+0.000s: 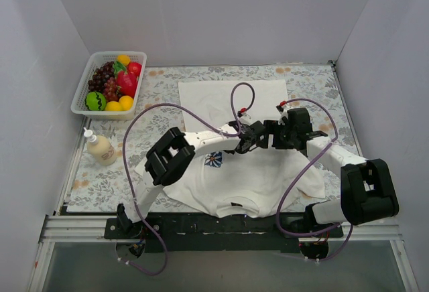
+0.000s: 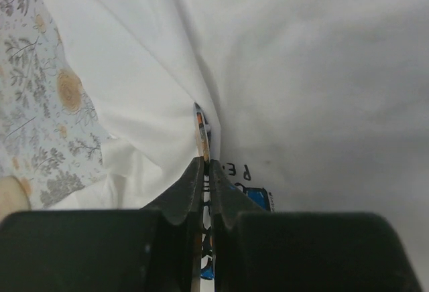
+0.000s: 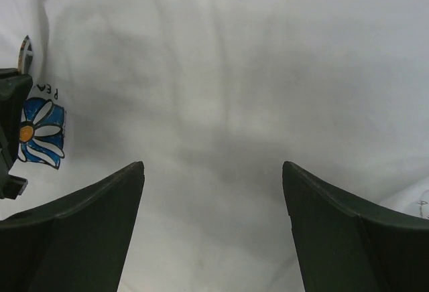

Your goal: Pin the brooch onto the clothing

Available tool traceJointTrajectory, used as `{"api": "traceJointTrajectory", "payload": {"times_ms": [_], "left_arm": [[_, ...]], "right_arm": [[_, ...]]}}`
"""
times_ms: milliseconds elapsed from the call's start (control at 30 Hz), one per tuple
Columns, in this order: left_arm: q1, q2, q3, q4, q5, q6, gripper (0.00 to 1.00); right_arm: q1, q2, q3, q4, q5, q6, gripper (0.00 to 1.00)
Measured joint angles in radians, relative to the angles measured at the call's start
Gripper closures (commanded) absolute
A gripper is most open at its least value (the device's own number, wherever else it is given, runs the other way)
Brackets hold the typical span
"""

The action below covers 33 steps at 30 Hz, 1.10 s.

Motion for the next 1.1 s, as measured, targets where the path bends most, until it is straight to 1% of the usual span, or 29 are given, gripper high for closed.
{"api": "traceJointTrajectory", "payload": {"times_ms": [233, 467, 767, 1100], "left_arm": [[-0.004, -0.157, -0.106, 0.213, 0.112, 0.006, 1.00], [0.009, -0.267, -0.209, 0.355, 0.186, -0.002, 1.00], [0.058, -0.415, -0.394, 0.527, 0.290, -0.023, 1.00], [0.121, -0.603, -0.605, 0.735, 0.408, -0.051, 1.00]], "right_arm": [[0.003, 0.000, 0.000, 0.012, -0.052, -0.006, 0.10], [0.003, -0.018, -0.022, 0.040, -0.094, -0.015, 0.09], [0.016, -0.042, -0.033, 0.090, -0.145, -0.026, 0.09], [0.082, -0.034, -0.032, 0.147, -0.179, -0.026, 0.09]]}}
